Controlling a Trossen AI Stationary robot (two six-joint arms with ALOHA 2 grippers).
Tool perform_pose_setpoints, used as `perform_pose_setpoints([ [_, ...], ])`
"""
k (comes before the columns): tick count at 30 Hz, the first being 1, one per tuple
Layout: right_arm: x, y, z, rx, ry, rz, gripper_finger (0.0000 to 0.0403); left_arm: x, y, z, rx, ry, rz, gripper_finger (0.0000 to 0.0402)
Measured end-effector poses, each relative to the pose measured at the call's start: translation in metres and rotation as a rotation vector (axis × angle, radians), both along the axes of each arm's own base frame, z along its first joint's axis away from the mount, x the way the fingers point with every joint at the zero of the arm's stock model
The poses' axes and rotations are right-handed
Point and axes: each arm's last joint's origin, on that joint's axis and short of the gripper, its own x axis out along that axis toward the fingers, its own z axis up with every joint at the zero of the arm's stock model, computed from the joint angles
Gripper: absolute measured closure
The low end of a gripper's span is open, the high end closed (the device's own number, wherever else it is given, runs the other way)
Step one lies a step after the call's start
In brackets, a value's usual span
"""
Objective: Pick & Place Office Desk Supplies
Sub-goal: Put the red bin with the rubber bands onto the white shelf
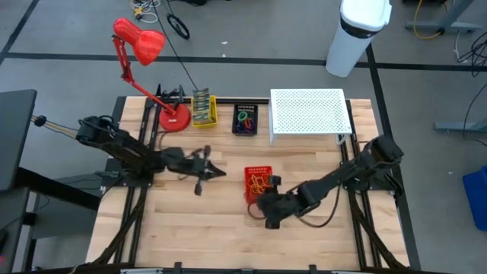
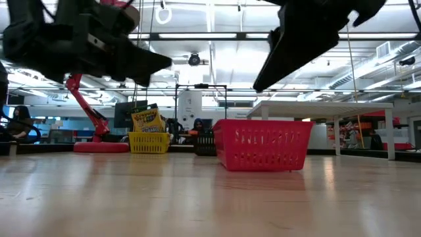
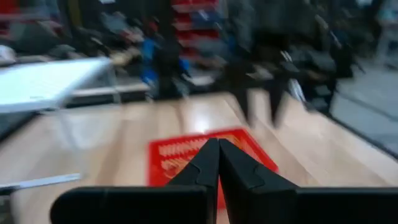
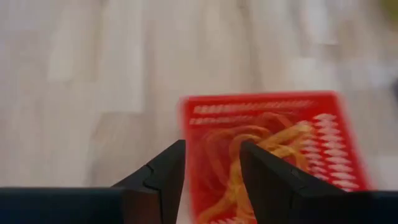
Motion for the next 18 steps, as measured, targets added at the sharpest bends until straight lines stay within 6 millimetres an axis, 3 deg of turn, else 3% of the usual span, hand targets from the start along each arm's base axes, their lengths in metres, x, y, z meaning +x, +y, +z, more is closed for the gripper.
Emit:
perform_pose_setpoints([
  [6,0.020,0.004,-0.016,-0.038,0.181,0.008,0.0239,-0.024,0.005,-0.002,-0.071,-0.128,0.097,0.0389],
  [13,0.031,-0.004,-0.027,-0.066,0.262,0.004,0.0243,-0.024,0.005,-0.002,-0.080,-0.130,0.088,0.0389],
  [18,0.033,-0.007,-0.034,-0.053,0.300,0.031,0.0283,-0.024,0.005,-0.002,-0.094,-0.125,0.088,0.0389],
])
